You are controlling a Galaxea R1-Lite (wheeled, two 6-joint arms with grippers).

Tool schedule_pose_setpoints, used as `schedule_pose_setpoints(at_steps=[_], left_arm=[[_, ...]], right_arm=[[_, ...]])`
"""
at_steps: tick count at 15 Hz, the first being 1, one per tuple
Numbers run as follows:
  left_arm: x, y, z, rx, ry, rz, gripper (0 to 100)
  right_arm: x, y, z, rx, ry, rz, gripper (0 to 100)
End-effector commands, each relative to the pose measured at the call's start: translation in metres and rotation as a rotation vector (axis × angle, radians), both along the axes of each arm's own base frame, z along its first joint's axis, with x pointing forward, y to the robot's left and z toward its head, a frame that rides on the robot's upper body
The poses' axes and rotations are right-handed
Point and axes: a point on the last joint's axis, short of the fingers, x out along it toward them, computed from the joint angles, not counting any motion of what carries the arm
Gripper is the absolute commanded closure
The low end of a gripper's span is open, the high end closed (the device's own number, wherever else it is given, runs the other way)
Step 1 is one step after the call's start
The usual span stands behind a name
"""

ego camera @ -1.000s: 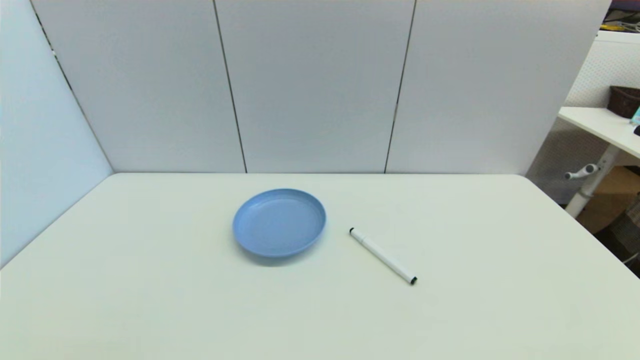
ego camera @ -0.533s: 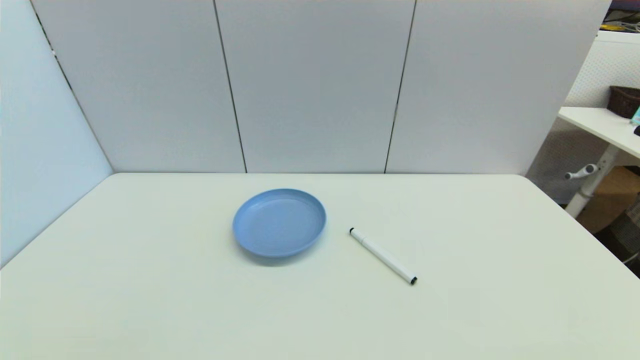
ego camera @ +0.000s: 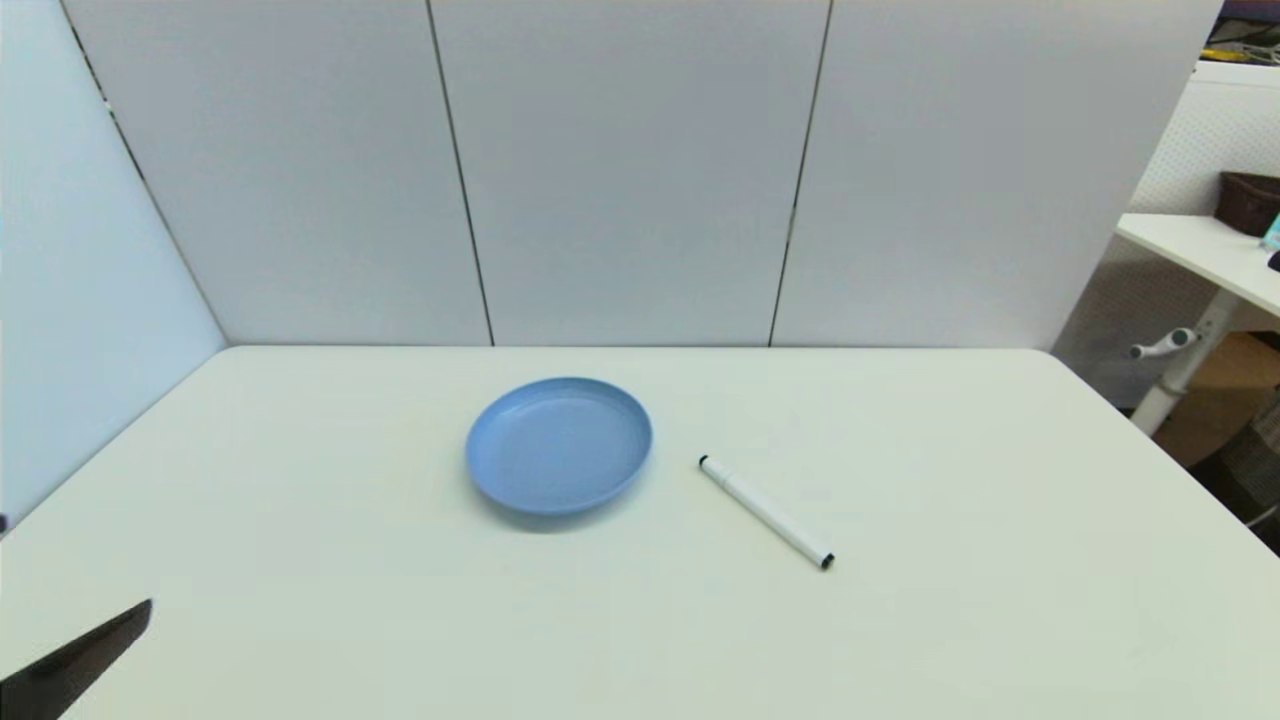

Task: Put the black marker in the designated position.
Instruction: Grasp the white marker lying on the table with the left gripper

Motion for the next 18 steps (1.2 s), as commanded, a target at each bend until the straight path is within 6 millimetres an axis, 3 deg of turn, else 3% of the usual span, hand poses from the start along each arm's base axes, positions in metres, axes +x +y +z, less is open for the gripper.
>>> schedule_pose_setpoints(at_steps=[1,2,5,8,13,18], left_arm=[[0.122,-0.081,0.026,0.126,0.252,-0.352,0],[0.139,-0.106,0.025,0.141,0.273,-0.416,0],[0.171,-0.157,0.017,0.165,0.299,-0.513,0],[0.179,-0.199,0.008,0.137,0.335,-0.572,0],[0.188,-0.238,-0.002,0.126,0.355,-0.620,0],[0.205,-0.260,0.000,0.099,0.369,-0.652,0]], right_arm=[[0.000,0.000,0.000,0.000,0.000,0.001,0],[0.000,0.000,0.000,0.000,0.002,0.001,0],[0.000,0.000,0.000,0.000,0.002,0.001,0],[0.000,0.000,0.000,0.000,0.002,0.001,0],[0.000,0.000,0.000,0.000,0.002,0.001,0],[0.000,0.000,0.000,0.000,0.002,0.001,0]])
